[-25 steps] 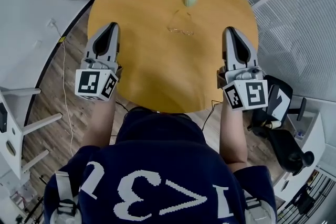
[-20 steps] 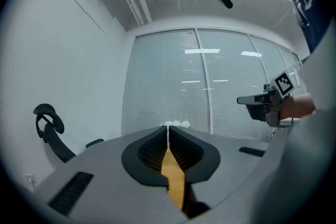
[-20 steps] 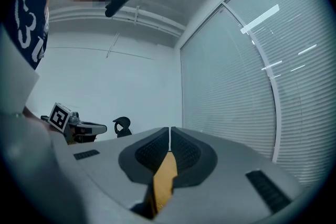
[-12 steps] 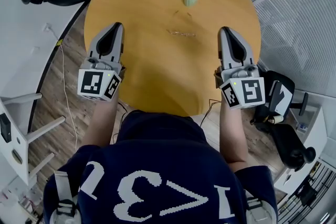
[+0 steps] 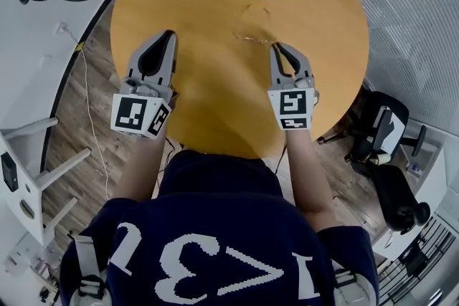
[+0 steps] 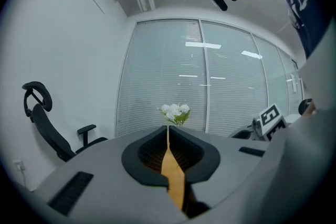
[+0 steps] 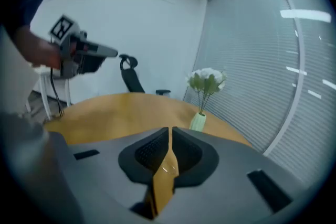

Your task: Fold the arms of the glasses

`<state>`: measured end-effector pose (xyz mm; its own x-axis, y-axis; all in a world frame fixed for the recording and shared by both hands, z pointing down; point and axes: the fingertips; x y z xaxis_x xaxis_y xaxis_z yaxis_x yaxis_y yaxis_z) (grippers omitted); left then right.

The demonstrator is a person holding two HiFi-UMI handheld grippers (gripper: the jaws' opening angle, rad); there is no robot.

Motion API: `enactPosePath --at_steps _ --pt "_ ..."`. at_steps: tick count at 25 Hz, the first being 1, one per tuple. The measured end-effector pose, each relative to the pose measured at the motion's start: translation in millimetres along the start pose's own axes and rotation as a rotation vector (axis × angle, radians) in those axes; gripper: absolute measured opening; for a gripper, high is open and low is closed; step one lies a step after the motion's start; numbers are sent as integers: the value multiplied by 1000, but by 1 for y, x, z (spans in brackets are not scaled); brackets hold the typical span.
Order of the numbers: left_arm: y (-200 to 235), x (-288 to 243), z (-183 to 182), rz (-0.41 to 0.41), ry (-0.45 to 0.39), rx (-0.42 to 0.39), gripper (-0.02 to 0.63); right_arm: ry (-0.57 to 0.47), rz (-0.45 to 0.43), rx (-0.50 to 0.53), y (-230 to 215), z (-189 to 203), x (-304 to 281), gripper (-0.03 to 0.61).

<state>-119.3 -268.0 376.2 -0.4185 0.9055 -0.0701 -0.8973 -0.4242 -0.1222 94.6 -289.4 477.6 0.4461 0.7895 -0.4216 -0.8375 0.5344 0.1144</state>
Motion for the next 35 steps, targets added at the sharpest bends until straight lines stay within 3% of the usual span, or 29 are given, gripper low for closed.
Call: enactPosePath --at_steps 3,8,11,24,29,35 --pt "-3 0 10 22 20 -2 23 84 62 246 10 34 -29 34" --pt "-5 7 23 30 49 22 23 114 83 667 30 70 -68 38" --pt "-2 13 28 21 60 23 23 165 70 780 32 94 -84 138" --pt "11 35 39 -17 97 18 23 194 120 886 25 116 -104 139" --pt "14 37 38 -11 93 11 23 180 137 891 24 107 -104 43" --pt "15 34 32 -4 70 3 23 153 112 884 20 86 -86 29"
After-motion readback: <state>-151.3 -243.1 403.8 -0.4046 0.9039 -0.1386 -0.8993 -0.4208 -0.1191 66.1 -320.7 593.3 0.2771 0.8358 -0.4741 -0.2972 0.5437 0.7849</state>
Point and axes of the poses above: the fingertips, and each gripper's own axes: x backward along the fingers, y to its left, z out of its underside, and after that the axes turned 10 degrees about -x, right-handed
